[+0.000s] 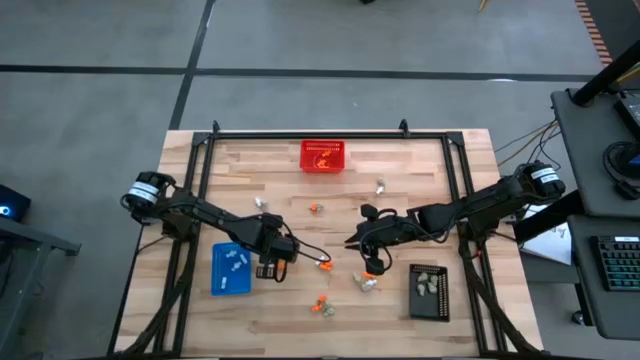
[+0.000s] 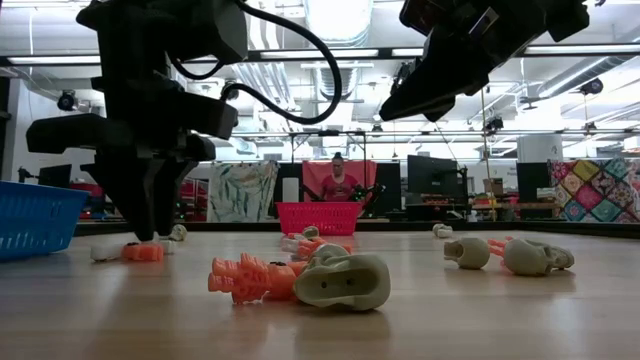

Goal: Sort Halloween decoration
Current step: Put the white skeleton toy into the blue bin

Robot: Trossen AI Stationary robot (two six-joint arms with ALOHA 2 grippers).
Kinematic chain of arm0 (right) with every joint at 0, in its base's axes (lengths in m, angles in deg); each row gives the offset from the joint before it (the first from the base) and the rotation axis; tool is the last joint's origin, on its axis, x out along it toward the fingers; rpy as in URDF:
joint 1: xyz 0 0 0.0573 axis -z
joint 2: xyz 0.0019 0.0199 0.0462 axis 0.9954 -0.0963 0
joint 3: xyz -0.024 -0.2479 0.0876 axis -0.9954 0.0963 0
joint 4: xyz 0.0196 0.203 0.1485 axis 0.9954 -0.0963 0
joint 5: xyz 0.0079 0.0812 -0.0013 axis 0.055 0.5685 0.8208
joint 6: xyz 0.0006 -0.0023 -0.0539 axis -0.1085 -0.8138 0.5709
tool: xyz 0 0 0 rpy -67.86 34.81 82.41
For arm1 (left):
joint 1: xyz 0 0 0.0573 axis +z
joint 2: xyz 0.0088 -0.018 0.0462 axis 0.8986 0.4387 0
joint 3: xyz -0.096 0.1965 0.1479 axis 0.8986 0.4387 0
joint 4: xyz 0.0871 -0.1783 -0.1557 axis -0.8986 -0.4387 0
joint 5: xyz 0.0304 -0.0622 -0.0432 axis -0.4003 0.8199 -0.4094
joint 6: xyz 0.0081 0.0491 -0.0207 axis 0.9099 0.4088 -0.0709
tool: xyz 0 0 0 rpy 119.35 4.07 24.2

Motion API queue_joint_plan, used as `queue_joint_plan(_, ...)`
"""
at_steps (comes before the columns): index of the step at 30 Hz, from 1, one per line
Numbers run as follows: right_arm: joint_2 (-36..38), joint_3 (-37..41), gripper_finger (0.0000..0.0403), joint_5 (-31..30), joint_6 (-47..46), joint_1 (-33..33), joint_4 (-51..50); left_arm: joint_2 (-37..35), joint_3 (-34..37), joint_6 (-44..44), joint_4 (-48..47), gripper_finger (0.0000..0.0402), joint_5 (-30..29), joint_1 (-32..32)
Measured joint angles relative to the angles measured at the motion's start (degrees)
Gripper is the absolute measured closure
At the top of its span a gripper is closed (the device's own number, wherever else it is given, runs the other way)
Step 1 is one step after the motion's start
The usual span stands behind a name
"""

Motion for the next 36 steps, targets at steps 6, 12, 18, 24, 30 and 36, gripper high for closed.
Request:
queue_joint_plan(6,0.0,0.0,0.0349,0.0,0.1,0.0,1.0,0.1,0.3,0.0,1.4,0.0287,0.0,0.0)
queue_joint_plan(12,0.0,0.0,0.0349,0.0,0.2,0.0,1.0,0.3,1.0,0.1,2.4,0.0287,0.0,0.0)
queue_joint_plan(18,0.0,0.0,0.0349,0.0,0.2,0.0,1.0,0.3,3.1,-0.3,4.3,0.0287,0.1,0.0)
queue_joint_plan(24,0.0,0.0,0.0349,0.0,0.2,0.0,1.0,0.2,3.9,-0.4,5.6,0.0289,0.1,0.0)
queue_joint_plan(30,0.0,0.0,0.0349,0.0,0.2,0.0,1.0,0.2,4.0,-0.2,5.9,0.033,0.5,0.0)
queue_joint_plan(36,0.0,0.0,0.0349,0.0,0.2,0.0,1.0,0.2,4.0,-0.2,5.9,0.0382,0.5,0.0)
